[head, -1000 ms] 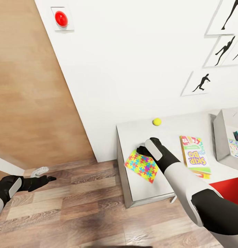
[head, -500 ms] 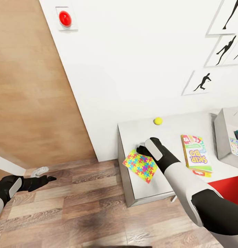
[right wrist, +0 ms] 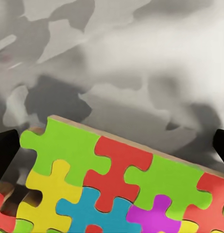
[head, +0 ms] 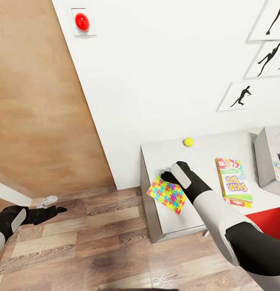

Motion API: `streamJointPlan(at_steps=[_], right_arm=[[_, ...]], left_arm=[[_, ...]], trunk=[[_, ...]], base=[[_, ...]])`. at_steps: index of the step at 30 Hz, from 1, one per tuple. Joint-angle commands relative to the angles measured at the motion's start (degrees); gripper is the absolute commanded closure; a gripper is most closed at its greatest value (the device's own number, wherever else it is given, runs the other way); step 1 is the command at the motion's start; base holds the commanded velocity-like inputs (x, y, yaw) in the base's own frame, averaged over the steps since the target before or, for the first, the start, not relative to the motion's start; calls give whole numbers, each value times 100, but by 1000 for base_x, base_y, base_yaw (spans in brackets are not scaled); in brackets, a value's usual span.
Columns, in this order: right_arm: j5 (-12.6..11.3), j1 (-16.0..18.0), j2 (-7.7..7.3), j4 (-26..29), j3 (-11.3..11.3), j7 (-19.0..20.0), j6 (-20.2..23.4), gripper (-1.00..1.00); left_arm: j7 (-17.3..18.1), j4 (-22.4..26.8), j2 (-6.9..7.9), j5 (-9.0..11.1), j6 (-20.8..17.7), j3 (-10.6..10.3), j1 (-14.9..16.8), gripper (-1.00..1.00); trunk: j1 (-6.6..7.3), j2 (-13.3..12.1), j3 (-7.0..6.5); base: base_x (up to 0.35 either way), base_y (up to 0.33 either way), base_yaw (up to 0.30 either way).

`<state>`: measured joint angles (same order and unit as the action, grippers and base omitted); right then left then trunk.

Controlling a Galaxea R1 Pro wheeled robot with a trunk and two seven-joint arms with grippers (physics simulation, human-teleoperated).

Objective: Put all the toys in the child's room - the three board games (two on the bed and one on the table), the two jigsaw puzzles on the table, and the tennis ball on the table - inside the toy box on the table in the child's room.

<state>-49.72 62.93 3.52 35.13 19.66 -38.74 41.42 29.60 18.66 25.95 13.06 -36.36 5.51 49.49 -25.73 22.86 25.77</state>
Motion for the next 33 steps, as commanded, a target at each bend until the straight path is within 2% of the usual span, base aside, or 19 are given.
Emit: streamJointPlan(at_steps=[1,33], right_arm=[[-320,0,-1,-269,11,-37,-100,-100],[-320,0,-1,-269,11,-29,-100,-100]], left_arm=[[11,-1,-2,4,-38,29,7,-100],[10,0,-38,-5,-38,29,1,-100]], trunk=[[-6,6,11],[-6,6,11]], base=[[0,5,0],[0,34,0]])
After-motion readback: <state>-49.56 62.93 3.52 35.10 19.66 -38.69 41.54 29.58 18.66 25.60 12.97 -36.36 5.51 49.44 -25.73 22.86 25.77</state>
